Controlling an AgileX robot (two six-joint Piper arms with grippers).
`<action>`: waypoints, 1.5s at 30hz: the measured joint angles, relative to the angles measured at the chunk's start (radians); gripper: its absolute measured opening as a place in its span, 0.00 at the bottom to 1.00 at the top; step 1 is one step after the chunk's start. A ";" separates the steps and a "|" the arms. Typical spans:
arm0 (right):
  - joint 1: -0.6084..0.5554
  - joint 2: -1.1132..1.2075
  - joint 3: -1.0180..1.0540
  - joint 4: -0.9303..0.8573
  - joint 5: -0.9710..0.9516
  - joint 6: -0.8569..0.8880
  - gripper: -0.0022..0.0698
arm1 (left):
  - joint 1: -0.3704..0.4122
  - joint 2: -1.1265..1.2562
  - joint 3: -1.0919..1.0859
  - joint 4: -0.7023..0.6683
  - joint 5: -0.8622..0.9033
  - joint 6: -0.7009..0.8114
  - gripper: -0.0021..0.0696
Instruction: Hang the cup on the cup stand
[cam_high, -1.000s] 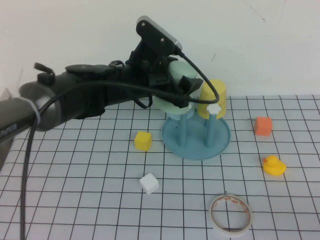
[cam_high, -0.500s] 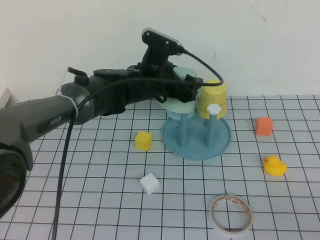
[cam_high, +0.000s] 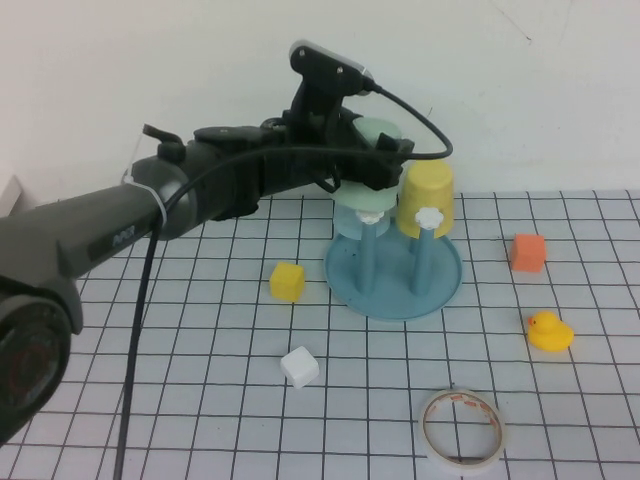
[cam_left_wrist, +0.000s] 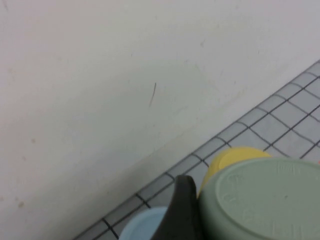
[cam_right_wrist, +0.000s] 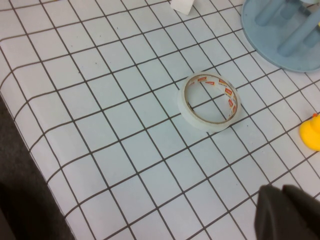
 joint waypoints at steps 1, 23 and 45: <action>0.000 0.000 0.000 0.000 0.000 0.000 0.03 | 0.000 0.009 -0.002 0.000 0.002 0.000 0.82; 0.000 0.000 0.000 0.000 0.000 0.000 0.03 | 0.000 0.076 -0.002 0.000 -0.005 -0.025 0.96; 0.000 0.000 0.000 0.000 0.000 0.000 0.03 | 0.000 -0.352 -0.002 -0.020 -0.352 0.123 0.48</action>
